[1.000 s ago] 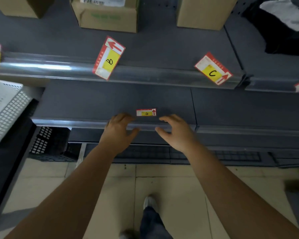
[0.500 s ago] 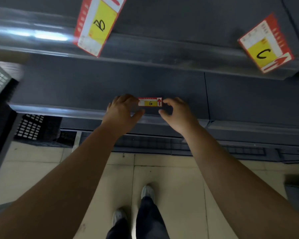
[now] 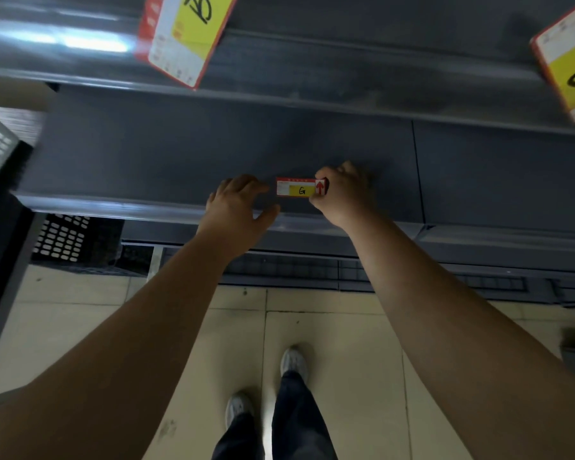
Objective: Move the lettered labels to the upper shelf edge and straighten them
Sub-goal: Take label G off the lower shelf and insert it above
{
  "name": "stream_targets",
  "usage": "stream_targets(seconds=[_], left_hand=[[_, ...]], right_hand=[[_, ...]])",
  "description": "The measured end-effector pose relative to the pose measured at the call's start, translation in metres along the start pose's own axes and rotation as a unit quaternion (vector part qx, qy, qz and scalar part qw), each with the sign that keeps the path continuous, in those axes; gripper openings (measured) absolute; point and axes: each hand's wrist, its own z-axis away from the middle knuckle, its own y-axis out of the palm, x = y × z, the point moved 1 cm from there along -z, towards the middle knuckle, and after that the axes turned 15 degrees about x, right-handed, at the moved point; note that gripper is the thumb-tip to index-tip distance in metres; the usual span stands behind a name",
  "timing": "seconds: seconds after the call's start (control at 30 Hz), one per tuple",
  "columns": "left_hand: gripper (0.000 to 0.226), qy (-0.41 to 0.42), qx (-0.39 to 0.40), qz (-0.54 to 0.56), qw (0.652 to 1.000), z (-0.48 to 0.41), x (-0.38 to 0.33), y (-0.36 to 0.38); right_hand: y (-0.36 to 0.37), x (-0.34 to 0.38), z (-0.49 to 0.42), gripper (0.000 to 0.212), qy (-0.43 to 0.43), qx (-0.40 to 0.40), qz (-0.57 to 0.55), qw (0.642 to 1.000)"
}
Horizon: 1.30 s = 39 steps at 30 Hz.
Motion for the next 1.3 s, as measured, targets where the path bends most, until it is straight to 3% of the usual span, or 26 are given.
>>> stream_targets(seconds=[0.13,0.27,0.53,0.73,1.0,1.13,1.3], left_hand=[[0.043,0.001,-0.003,-0.003,1.0,0.003,-0.004,0.0],[0.039,0.031,-0.027,0.004,0.999,0.007,-0.01,-0.008],[0.049,0.066,-0.031,-0.016,0.997,0.031,-0.034,-0.033],[0.048,0.106,-0.044,-0.029,0.993,0.075,-0.07,-0.059],[0.039,0.163,-0.084,-0.057,0.981,0.151,-0.133,-0.093],[0.041,0.184,-0.099,-0.066,0.976,0.176,-0.174,-0.104],[0.043,0.211,-0.113,-0.093,0.967,0.2,-0.243,-0.099]], right_hand=[[-0.003,0.005,0.002,0.025,-0.008,-0.012,-0.013,1.0],[-0.008,0.005,0.011,0.007,-0.029,-0.017,-0.096,0.995],[-0.038,0.007,0.068,0.025,-0.04,-0.022,-0.34,0.939],[-0.062,0.026,0.148,0.026,-0.077,-0.025,-0.402,0.912],[-0.08,0.036,0.265,0.019,-0.127,-0.084,-0.375,0.915],[-0.091,0.018,0.317,0.042,-0.172,-0.136,-0.187,0.957],[-0.109,-0.024,0.372,0.045,-0.172,-0.203,-0.064,0.962]])
